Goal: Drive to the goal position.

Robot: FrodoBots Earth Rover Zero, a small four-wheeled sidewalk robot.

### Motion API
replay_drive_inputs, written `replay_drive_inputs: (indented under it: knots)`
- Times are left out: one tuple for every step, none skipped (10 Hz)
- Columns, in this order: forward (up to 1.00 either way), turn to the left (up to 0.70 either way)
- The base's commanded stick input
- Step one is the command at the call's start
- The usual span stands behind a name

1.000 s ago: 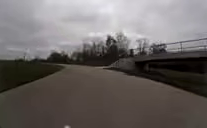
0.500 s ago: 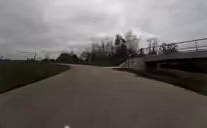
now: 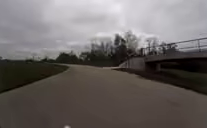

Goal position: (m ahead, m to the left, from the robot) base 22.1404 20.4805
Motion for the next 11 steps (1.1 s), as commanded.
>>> replay_drive_inputs:
  knots:
    - [1.0,0.0]
    - [1.0,0.0]
    - [1.0,0.24]
    - [1.0,0.4]
    - [1.0,0.4]
    - [1.0,0.28]
    - [1.0,0.0]
    - [1.0,0.0]
    - [1.0,0.0]
    - [1.0,0.0]
    - [1.0,0.0]
